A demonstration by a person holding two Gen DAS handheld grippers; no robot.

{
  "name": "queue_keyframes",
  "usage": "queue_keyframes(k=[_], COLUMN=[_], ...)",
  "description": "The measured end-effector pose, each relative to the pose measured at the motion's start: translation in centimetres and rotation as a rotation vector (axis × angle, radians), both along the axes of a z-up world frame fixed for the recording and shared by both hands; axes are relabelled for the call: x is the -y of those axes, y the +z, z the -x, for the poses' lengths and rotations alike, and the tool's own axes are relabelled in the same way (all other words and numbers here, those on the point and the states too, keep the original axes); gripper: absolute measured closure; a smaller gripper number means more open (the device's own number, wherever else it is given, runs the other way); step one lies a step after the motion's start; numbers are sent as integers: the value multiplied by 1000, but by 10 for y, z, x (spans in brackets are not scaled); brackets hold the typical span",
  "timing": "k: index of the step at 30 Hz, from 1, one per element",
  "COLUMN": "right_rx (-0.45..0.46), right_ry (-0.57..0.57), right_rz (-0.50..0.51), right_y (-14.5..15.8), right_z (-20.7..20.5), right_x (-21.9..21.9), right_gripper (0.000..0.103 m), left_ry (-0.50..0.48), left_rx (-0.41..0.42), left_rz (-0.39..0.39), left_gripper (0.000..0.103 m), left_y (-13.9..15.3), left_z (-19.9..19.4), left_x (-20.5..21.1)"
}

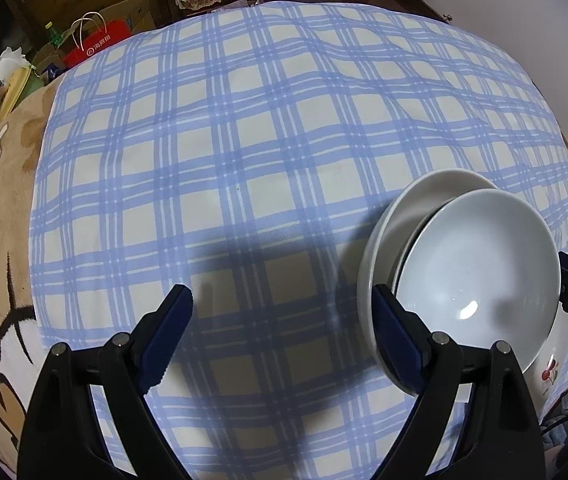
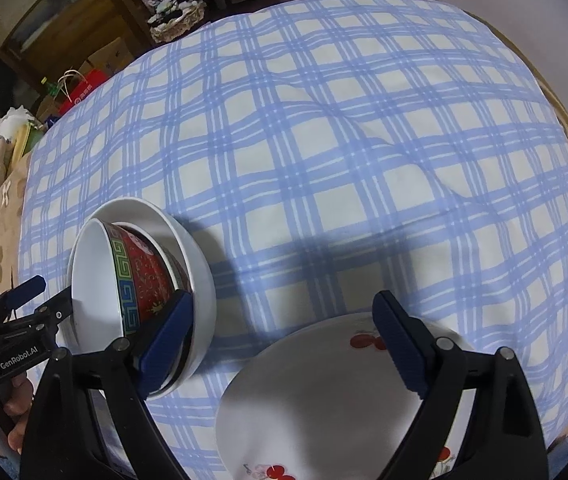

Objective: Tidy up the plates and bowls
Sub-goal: 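Move both tools to the rim of the stacked plates and bowls, then close both tools on the rim of the dish stack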

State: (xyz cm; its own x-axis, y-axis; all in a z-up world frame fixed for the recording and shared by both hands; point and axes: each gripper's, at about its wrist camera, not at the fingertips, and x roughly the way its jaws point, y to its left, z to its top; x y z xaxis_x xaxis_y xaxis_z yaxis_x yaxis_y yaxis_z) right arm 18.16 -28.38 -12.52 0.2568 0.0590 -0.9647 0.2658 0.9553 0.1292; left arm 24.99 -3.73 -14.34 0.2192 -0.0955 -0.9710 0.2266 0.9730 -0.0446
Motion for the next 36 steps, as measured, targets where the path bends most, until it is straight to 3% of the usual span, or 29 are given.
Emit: queue_keyframes(k=[4,6,8,13,18,20,27,30,32,36], right_rx=[12,27,48,71,75,67,56,59,57,58], right_ry=[-6,7,17,20,14,-4,-19,-34,-41,-43], right_rz=[8,11,-3,-18,-56,-115,-181,-199,-212,-215], right_y=[1,3,5,7,6,4,3,2,2,2], right_z=[1,3,5,7,7,6,6,7,7,8], right_x=[-2,-5,-7,-11,-12,-8,-8,-8,-7,-9], right_gripper=[9,15,32,51,60,70,80,81,81,81], left_ry=[9,16,20,18,58,68,65,58,42,6], left_rx=[-9,-14,-8,3,-17,-26,-19,-29,-29,-16], left_rz=[7,3,-9,-19,-1,17,27,74,112,155], left_gripper=[15,12,8,8,7,7,8,22,46,74], left_y=[-1,-2,-1,0,-2,-3,-3,-3,1,5], left_z=[-1,-3,-2,-1,-3,-4,-3,-2,4,10], left_x=[-2,-2,0,3,-1,-3,-3,-3,-3,8])
